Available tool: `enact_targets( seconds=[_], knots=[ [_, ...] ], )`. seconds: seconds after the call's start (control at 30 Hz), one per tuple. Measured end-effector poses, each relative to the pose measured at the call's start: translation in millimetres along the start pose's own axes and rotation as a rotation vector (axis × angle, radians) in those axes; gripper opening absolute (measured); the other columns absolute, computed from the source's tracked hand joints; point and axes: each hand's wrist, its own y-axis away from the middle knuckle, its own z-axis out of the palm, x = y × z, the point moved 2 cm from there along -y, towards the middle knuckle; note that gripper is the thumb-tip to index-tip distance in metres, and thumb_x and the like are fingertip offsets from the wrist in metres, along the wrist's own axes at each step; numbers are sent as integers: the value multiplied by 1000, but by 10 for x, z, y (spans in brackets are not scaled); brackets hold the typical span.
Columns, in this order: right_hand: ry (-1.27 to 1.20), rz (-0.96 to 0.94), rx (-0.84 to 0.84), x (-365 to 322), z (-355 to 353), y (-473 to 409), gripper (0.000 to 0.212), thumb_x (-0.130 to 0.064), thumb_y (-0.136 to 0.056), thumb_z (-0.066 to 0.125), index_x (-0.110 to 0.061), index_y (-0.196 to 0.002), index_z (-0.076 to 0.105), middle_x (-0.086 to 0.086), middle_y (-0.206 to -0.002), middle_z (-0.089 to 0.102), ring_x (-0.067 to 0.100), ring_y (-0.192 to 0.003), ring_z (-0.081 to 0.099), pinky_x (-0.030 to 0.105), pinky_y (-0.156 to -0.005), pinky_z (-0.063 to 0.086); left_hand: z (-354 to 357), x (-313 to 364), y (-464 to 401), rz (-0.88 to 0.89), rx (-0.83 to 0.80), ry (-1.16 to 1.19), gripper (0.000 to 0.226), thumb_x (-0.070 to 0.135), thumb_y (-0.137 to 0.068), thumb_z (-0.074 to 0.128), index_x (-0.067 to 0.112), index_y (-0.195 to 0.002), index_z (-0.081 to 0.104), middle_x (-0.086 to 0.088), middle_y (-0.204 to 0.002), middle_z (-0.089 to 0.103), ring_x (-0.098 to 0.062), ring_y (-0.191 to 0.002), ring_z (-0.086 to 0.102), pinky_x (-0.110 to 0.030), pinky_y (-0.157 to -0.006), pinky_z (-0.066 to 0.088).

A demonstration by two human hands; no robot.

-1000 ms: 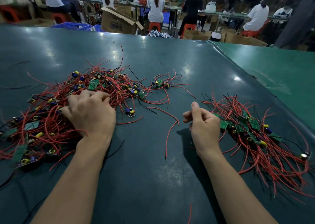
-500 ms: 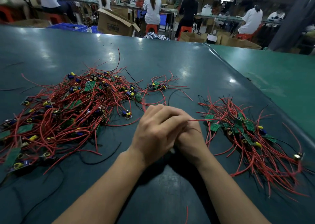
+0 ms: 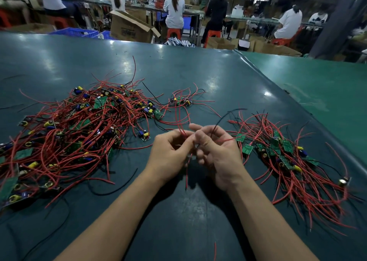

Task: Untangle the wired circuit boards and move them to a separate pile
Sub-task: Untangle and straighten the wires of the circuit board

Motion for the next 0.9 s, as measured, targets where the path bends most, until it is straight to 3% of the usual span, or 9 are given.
enact_targets(
  seconds=[0.07, 0.17, 0.3, 0.4, 0.6, 0.67, 0.73, 0.83, 0.9],
  knots=[
    [-76, -19, 38, -20, 16, -20, 18, -3, -71, 67, -7, -86, 57, 6, -92, 71, 9, -46, 56, 18, -37, 43, -30, -15, -3, -34, 61, 84, 8, 10, -91, 65, 7, -89, 72, 3, -60, 67, -8, -37, 49, -17, -37, 40],
    [-1, -21, 160, -11, -26, -73, 19, 7, -83, 61, -8, -94, 60, 2, -78, 66, 10, -55, 61, 18, -44, 47, -77, 18, -36, -20, 194, 134, 10, 11, -93, 63, 8, -91, 72, -1, -70, 73, -7, -39, 49, -16, -36, 36],
    [-24, 14, 425, -17, -234, -174, 24, 11, -93, 51, -9, -104, 53, 14, -99, 53, 21, -71, 61, 20, -55, 55, -146, 17, -80, -37, 336, 219, 23, 22, -99, 54, 14, -84, 70, -2, -71, 73, -6, -40, 49, -15, -38, 33],
    [52, -74, 652, -134, -461, -198, 21, 9, -94, 46, -10, -97, 55, 18, -105, 50, 21, -76, 59, 20, -51, 53, -142, 6, -93, -62, 355, 218, 36, 31, -102, 46, 11, -83, 68, -3, -67, 71, -7, -39, 50, -15, -37, 33],
    [366, -180, 782, -90, -496, -127, 24, 2, -88, 49, -20, -93, 59, 15, -113, 55, 1, -52, 62, 30, -61, 55, -122, 35, -70, -35, 385, 190, 39, 33, -105, 37, 11, -78, 55, -3, -61, 58, -8, -48, 57, -20, -36, 39],
    [414, -163, 733, -101, -479, -121, 19, -2, -91, 52, -19, -92, 61, 16, -109, 59, 4, -55, 62, 28, -56, 55, -137, 45, -85, -15, 386, 212, 36, 29, -105, 36, 11, -78, 51, -3, -62, 53, -9, -51, 60, -22, -38, 44],
    [356, -113, 530, -101, -372, -91, 9, -18, -97, 58, -14, -91, 64, 11, -93, 66, 8, -57, 64, 23, -44, 49, -136, 45, -109, -7, 361, 254, 33, 24, -105, 39, 10, -76, 48, 5, -53, 48, -11, -53, 63, -21, -41, 47],
    [323, 44, 167, -8, -114, -14, 40, -48, -87, 59, -10, -95, 66, 4, -79, 71, 14, -51, 64, 21, -37, 43, -111, 18, -119, -22, 303, 262, 34, 23, -103, 43, 10, -72, 46, 7, -46, 44, -13, -50, 61, -22, -43, 48],
    [363, 43, 95, 42, -11, 27, 37, -43, -86, 61, -8, -94, 67, 3, -77, 71, 13, -50, 62, 22, -37, 43, -94, 2, -105, -13, 251, 243, 37, 23, -102, 46, 11, -67, 45, 6, -47, 43, -15, -47, 58, -23, -44, 48]
  ],
)
